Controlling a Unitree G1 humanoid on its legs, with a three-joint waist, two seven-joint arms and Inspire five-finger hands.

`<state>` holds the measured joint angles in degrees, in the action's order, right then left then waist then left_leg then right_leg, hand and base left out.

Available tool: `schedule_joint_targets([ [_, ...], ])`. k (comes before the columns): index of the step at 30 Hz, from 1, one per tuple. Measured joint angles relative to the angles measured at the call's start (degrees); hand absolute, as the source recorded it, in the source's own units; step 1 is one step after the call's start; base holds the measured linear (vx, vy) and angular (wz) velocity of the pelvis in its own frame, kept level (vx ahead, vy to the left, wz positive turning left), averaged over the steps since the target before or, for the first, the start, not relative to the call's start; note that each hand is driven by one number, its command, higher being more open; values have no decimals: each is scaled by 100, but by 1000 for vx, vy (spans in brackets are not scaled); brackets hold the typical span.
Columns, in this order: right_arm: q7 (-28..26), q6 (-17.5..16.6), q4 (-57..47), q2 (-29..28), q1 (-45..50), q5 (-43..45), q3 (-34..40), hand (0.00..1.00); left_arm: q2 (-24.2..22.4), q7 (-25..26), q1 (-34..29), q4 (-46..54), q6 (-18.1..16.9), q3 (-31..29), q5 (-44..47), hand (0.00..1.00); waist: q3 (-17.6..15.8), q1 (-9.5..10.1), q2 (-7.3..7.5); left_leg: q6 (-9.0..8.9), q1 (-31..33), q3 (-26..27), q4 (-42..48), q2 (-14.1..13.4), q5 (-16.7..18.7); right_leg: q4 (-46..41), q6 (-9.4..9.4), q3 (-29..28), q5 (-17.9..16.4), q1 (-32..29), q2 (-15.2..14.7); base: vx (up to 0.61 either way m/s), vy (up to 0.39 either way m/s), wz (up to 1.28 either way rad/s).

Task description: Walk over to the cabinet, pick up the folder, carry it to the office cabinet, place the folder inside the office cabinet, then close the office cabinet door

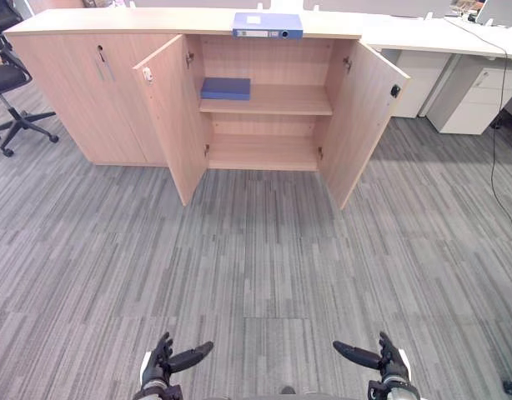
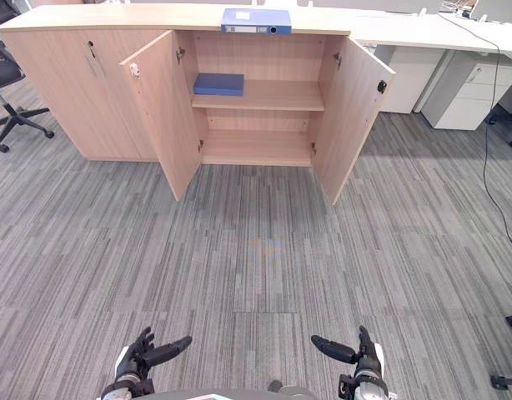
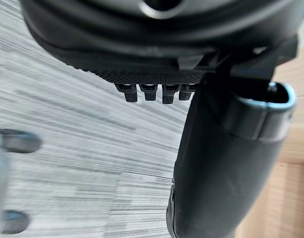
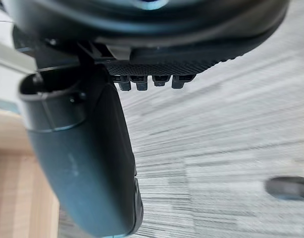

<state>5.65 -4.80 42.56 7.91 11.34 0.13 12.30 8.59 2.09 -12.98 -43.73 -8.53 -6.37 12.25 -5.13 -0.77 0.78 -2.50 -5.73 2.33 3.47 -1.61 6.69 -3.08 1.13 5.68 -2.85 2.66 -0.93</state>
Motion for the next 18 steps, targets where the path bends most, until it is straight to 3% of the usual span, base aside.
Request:
schedule_joint_targets([
  [13, -216, 3, -50, 117, 15, -357, -37, 100, 136, -159, -220, 356, -50, 4, -345, 100, -105, -77, -30, -58, -41, 56, -102, 18, 38, 159, 34, 19, 21, 47, -19, 6, 4, 0],
  [16, -215, 7, -50, 117, -68, -251, -42, 100, 123, -143, -221, 441, -47, 3, -323, 100, -175, -66, -39, -113, 130, 169, 35, 10, 99, 138, 49, -45, 39, -96, -21, -37, 7, -11],
  [18, -195, 12, -49, 125, -177, -136, -39, 100, 81, -125, -271, 589, -48, 4, -303, 100, -247, -62, -87, -56, 348, 258, 323, -10, 264, 99, 54, -85, 41, -213, -18, -14, 22, -13],
])
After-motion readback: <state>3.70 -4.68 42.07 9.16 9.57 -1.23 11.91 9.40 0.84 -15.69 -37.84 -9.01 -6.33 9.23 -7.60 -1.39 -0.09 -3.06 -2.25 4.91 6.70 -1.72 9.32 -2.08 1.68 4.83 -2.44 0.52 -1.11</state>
